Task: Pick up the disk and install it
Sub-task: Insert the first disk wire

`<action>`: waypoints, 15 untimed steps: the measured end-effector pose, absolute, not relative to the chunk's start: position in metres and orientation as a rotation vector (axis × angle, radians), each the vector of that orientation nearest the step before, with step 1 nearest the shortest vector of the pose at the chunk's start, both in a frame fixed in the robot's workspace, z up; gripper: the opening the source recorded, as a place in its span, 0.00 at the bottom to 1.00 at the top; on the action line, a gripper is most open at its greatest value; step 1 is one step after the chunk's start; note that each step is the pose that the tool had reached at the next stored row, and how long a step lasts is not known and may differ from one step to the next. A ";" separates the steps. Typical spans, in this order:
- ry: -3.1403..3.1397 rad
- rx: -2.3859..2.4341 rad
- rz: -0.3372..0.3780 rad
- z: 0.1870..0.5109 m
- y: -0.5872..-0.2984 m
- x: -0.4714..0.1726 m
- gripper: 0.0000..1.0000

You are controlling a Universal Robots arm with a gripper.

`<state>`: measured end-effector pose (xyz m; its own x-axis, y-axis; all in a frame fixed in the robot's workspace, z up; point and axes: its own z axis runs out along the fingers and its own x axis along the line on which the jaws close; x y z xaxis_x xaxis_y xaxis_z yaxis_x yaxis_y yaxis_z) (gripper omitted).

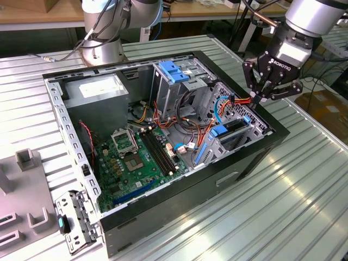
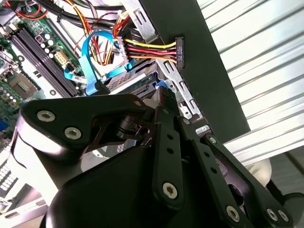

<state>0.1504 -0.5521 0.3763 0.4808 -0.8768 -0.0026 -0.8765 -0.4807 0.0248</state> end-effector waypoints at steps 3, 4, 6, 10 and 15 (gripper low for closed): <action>-1.583 2.690 -0.023 0.376 -0.550 0.151 0.11; -1.575 2.695 -0.023 0.376 -0.549 0.152 0.11; -1.568 2.699 -0.022 0.376 -0.548 0.152 0.11; -1.568 2.700 -0.021 0.378 -0.545 0.152 0.11; -1.531 2.721 -0.021 0.378 -0.543 0.156 0.11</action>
<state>0.1561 -0.5428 0.3784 0.5190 -0.8547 -0.0021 -0.8545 -0.5189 0.0234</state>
